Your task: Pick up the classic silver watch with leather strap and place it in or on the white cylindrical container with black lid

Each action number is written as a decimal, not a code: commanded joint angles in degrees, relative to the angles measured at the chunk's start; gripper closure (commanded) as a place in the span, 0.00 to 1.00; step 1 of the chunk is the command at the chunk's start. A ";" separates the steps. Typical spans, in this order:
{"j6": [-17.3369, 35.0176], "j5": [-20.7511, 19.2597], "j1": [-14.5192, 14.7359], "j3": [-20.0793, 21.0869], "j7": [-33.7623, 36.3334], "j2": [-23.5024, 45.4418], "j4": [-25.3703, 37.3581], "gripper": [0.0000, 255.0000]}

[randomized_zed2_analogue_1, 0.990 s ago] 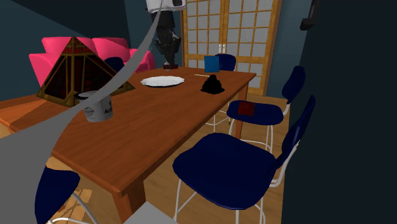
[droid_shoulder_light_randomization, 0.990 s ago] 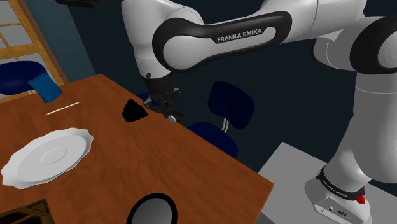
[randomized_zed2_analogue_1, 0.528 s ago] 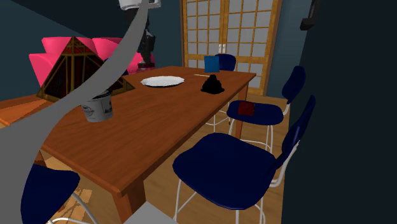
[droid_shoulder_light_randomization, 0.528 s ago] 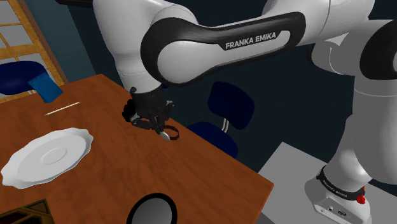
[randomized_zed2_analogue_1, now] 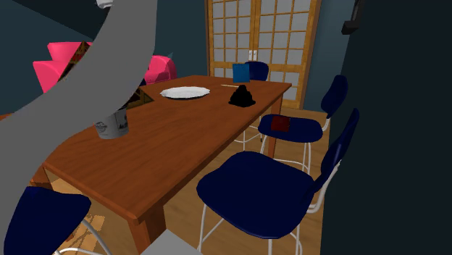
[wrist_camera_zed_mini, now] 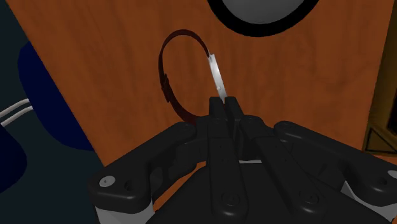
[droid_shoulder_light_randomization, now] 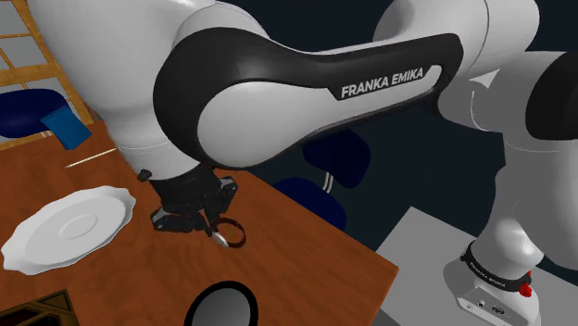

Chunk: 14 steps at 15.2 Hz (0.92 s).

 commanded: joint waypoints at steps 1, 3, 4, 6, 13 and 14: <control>-1.82 -0.79 3.01 0.22 2.22 1.70 3.12 1.00; -3.97 -1.90 6.52 0.14 4.11 4.35 7.62 1.00; -5.21 -2.52 8.43 0.03 4.95 5.88 10.30 1.00; -7.90 -3.80 12.37 -0.38 6.24 9.21 16.31 1.00; -0.84 -2.83 9.30 0.19 7.69 6.84 6.28 1.00; 0.05 -2.78 8.98 0.24 7.87 6.66 5.15 1.00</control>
